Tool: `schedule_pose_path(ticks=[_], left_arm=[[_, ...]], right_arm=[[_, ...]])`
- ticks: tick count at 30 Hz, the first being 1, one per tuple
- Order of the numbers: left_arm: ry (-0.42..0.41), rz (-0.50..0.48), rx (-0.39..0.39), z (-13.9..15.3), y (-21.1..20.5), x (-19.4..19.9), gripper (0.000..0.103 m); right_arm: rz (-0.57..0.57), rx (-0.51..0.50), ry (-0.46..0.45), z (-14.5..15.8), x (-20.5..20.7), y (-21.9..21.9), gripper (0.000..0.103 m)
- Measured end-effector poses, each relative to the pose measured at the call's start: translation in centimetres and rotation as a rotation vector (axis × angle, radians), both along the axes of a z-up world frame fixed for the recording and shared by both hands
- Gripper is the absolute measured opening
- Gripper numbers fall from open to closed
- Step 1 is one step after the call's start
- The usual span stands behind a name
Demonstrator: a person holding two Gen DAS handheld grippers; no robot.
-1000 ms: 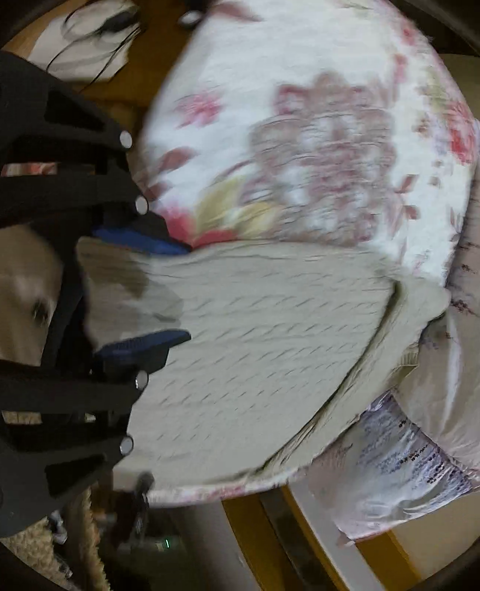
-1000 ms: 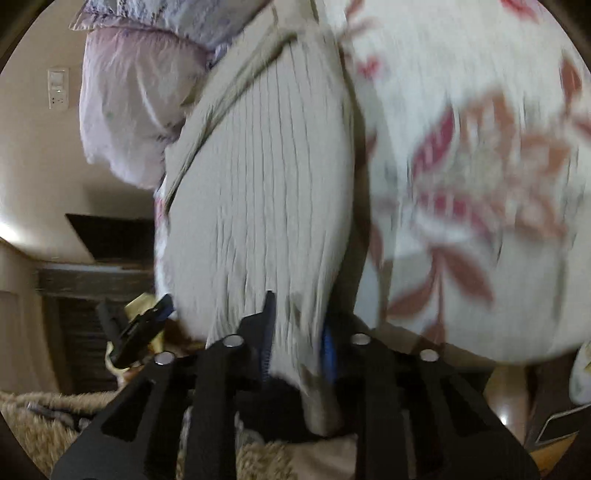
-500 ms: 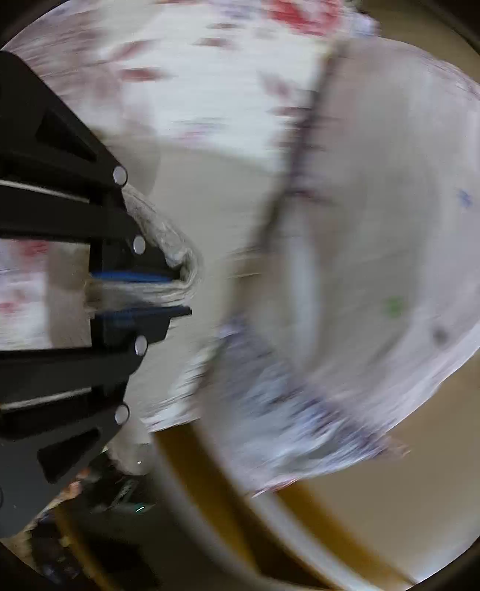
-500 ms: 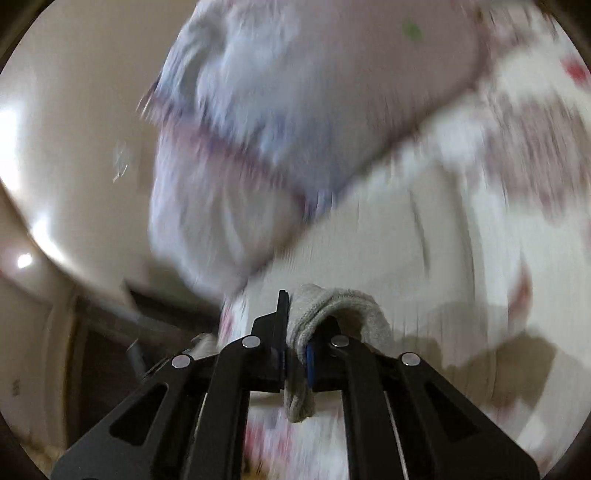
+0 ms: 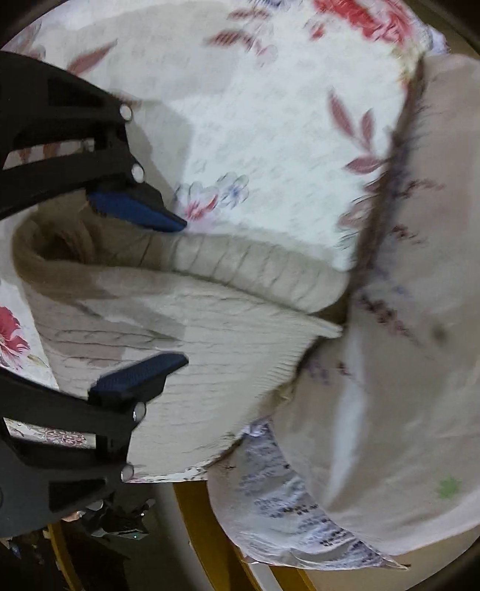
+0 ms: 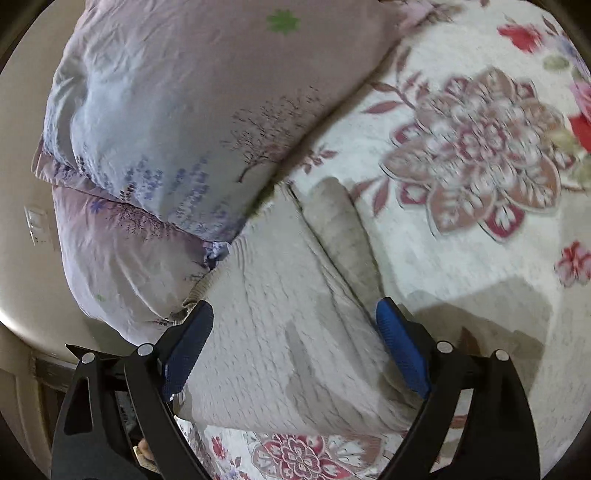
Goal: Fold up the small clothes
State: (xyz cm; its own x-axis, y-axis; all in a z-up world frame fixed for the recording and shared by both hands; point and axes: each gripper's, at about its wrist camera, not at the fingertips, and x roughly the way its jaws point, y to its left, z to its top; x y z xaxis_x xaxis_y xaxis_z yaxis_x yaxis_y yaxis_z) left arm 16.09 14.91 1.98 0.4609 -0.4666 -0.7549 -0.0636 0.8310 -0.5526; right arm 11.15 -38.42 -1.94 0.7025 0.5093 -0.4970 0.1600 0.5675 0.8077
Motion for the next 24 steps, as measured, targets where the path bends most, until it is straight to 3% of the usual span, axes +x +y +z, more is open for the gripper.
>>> schedule_pose_path(ticks=[2,3,4,6,10,12,15,17,18,20,21,23,24], left_arm=[[-0.018,0.019,0.016,-0.3,-0.7,0.3,0.051],[0.001,0.019,-0.028,-0.8,-0.7,0.6,0.025],[0.013,0.042,-0.075,-1.1,-0.5,0.8,0.021],[0.012,0.067,-0.087,-0.4,-0.5,0.8,0.016],[-0.092,0.015,-0.172,4.1,-4.0,-0.1,0.013],[-0.164,-0.071,-0.229,7.3,-8.8,-0.1,0.013],[-0.213,-0.213,-0.320,9.9,-16.9,0.6,0.014],[-0.189,-0.298,-0.391,9.9,-24.0,1.6,0.017],[-0.160,-0.355,-0.400,9.3,-28.2,2.2,0.023],[-0.115,-0.422,-0.388,8.3,-32.4,2.6,0.026],[-0.096,-0.427,-0.383,7.9,-33.3,2.5,0.026],[-0.093,-0.360,-0.358,7.4,-31.7,2.0,0.040],[-0.105,-0.316,-0.315,7.4,-30.3,1.8,0.055]], right_arm=[[0.015,-0.002,-0.001,0.1,0.2,0.2,0.092],[0.021,-0.003,-0.003,0.0,0.2,0.3,0.092],[0.030,0.001,-0.004,0.1,0.3,0.5,0.092],[0.044,0.012,-0.005,0.2,0.1,0.1,0.092],[0.056,-0.008,-0.037,1.3,-0.7,-1.7,0.092],[0.063,-0.046,-0.057,2.2,-1.0,-2.4,0.092],[0.070,-0.106,-0.083,3.5,-1.2,-3.4,0.092],[0.065,-0.116,-0.085,3.9,-0.9,-4.5,0.092],[0.064,-0.115,-0.079,3.8,-0.7,-4.8,0.092],[0.076,-0.101,-0.055,3.4,0.2,-5.8,0.092],[0.081,-0.089,-0.038,3.0,0.7,-6.1,0.092],[0.111,-0.025,-0.008,2.2,1.7,-6.6,0.092],[0.135,0.015,0.013,1.7,2.2,-6.8,0.094]])
